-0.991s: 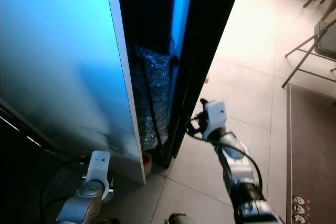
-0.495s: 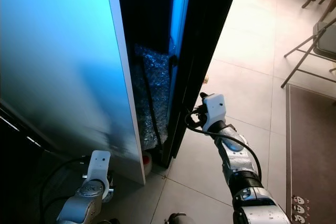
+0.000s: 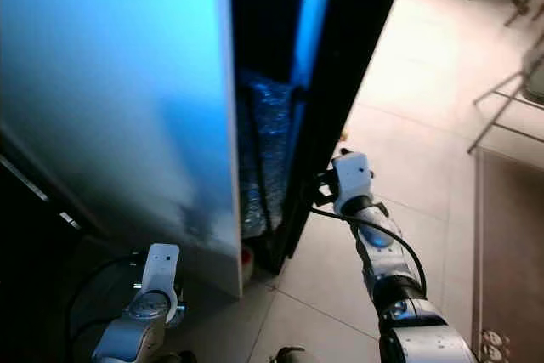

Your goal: Restocking fridge

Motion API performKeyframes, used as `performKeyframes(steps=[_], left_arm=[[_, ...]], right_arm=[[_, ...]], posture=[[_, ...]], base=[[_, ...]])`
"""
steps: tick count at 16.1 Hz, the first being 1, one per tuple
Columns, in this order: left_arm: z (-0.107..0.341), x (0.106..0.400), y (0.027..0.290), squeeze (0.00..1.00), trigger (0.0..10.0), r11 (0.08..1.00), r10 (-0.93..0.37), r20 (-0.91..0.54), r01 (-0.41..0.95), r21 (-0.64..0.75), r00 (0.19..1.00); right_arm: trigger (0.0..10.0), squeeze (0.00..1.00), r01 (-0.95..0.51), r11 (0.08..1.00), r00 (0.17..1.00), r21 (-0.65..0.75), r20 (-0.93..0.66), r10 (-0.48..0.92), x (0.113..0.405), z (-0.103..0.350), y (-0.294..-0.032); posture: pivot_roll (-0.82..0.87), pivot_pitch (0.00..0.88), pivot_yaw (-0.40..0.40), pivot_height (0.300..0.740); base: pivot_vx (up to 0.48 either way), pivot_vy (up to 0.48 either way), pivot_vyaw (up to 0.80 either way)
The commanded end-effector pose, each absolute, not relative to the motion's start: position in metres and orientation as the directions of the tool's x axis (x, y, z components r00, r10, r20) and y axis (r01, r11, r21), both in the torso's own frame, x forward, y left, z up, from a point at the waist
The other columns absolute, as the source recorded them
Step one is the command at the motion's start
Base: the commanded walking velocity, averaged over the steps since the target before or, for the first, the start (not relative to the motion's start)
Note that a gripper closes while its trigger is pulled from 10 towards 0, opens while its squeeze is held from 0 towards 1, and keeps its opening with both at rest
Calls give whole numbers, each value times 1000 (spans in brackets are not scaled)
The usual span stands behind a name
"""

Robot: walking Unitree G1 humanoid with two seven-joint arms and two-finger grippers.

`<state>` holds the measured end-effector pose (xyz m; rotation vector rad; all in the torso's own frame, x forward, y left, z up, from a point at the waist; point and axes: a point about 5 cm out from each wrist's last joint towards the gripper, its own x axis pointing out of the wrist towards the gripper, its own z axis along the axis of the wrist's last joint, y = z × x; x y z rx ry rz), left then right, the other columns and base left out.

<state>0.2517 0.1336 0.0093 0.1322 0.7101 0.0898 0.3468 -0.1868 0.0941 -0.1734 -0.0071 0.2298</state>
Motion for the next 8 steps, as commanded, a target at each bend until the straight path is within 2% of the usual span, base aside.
performKeyframes(steps=[1,8], left_arm=[[5,248,134,0,10000,986,135,-656,-39,160,743],[5,247,135,0,10000,987,128,-662,-30,158,739]], right_arm=[[10000,0,10,988,999,-153,38,-4,345,104,-229],[10000,0,202,958,977,-205,-26,-212,314,72,-261]], posture=[[-102,166,-67,740],[-114,173,-67,740]], base=[[0,0,0],[0,0,0]])
